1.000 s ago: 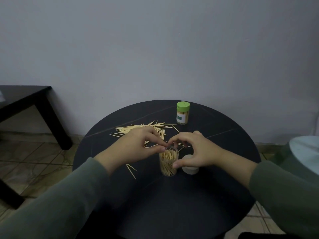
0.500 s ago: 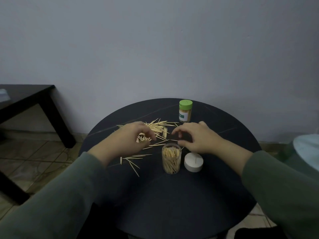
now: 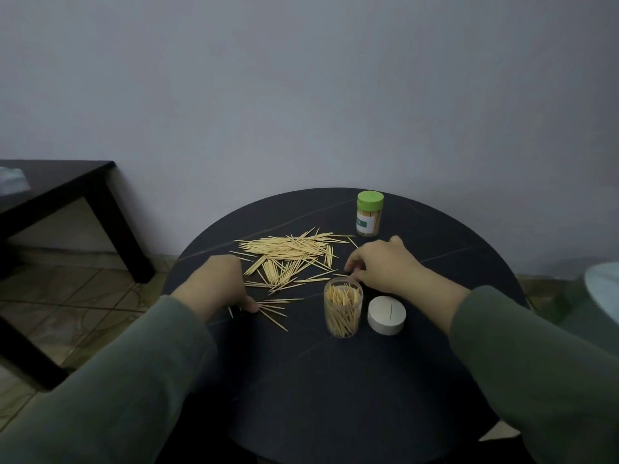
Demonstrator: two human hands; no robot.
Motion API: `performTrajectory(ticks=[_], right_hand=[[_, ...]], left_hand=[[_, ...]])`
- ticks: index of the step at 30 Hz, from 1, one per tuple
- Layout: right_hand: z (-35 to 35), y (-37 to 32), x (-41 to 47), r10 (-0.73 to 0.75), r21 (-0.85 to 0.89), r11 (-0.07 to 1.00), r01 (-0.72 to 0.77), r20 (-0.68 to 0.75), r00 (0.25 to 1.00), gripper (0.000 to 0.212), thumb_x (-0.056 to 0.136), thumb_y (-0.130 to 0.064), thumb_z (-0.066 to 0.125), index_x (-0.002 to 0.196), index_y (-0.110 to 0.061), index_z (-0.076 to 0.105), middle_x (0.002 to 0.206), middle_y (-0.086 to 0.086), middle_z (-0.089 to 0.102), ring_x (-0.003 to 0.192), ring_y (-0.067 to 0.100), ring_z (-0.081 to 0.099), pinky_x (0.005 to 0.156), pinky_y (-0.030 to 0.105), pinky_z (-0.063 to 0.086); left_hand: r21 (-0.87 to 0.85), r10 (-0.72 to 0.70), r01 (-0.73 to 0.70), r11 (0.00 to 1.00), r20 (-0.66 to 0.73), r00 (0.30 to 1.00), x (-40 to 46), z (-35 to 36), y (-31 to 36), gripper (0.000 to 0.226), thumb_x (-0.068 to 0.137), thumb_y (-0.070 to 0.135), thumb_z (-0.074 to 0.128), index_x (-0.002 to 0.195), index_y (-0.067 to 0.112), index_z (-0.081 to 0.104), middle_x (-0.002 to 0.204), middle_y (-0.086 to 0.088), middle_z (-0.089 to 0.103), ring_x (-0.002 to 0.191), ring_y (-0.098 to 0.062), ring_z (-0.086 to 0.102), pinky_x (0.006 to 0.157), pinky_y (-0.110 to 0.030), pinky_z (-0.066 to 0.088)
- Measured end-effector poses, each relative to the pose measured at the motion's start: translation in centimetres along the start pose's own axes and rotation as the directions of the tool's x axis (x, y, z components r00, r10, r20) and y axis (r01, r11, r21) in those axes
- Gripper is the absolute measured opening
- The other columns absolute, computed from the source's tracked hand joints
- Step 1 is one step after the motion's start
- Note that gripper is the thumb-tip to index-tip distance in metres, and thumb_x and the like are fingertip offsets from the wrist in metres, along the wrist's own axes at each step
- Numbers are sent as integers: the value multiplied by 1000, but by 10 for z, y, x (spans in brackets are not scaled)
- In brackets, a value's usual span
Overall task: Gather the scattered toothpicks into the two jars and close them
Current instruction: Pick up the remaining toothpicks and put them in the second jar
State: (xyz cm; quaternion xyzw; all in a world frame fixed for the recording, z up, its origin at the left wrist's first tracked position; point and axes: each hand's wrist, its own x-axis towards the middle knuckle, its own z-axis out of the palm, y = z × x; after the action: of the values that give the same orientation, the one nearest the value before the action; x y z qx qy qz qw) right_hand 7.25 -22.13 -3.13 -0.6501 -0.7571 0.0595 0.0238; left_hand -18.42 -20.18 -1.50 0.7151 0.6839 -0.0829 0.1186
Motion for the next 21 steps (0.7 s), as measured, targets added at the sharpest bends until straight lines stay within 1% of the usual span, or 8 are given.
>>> performTrajectory(ticks=[1,3,5,8,11,14,18,21], right_hand=[[1,-2,2,-9,-2,1000,9,-14,1000,22,92,-38,60,112,-31,65,107,-11,66,103,11,55,98,38,28],[3,-5,5,-24,4,1000,24,-37,999,18,93,-36,60,109,-31,67,107,-11,66,100,10,54,96,37,29],[5,-7,7,-33,18,999,34,-58,998,17,93,-36,60,107,-30,67,107,-11,66,93,7,50,96,36,30],[7,-11,9,-41,38,998,44,-85,996,18,94,-35,59,108,-29,68,106,-12,66,89,6,46,97,36,30],[9,-15,10,-50,46,997,55,-96,994,19,93,-36,59,108,-29,69,105,-12,68,95,8,53,101,38,31],[11,-19,13,-62,49,997,67,-102,993,20,93,-37,60,108,-29,69,104,-11,68,99,9,55,101,39,31],[12,-21,16,-83,34,996,87,-101,991,18,92,-40,59,106,-31,69,103,-12,68,97,8,55,98,38,32],[11,-23,18,-88,19,996,91,-98,991,17,92,-41,60,104,-32,68,102,-13,67,96,8,55,97,38,34]], left_hand=[[-4,-7,7,1000,6,1000,1,2,1,59,68,44,83,106,2,68,87,-9,64,96,-24,64,75,-32,50],[-5,-14,14,1000,8,1000,4,5,4,58,70,41,82,107,0,66,103,-15,67,102,-26,64,82,-33,52],[-34,-8,7,999,-20,1000,8,9,7,54,69,40,84,109,7,67,107,-10,68,101,-22,64,83,-32,52],[-137,30,-38,990,-55,998,9,12,11,42,69,37,85,101,13,72,101,-2,69,94,-16,63,77,-27,53],[-186,69,-88,979,-107,992,2,5,8,24,76,35,80,91,17,75,88,3,66,84,-12,59,68,-22,45],[-103,-12,-5,995,-162,987,-7,-5,-10,30,86,39,68,93,10,70,86,-2,64,82,-18,60,66,-24,43],[77,-117,123,989,-80,990,-20,1,-29,41,97,35,51,121,3,59,123,-10,61,114,-26,58,86,-28,44],[68,-128,130,989,-37,991,-25,9,-33,39,94,31,57,120,2,59,121,-12,62,109,-27,60,79,-27,44]])
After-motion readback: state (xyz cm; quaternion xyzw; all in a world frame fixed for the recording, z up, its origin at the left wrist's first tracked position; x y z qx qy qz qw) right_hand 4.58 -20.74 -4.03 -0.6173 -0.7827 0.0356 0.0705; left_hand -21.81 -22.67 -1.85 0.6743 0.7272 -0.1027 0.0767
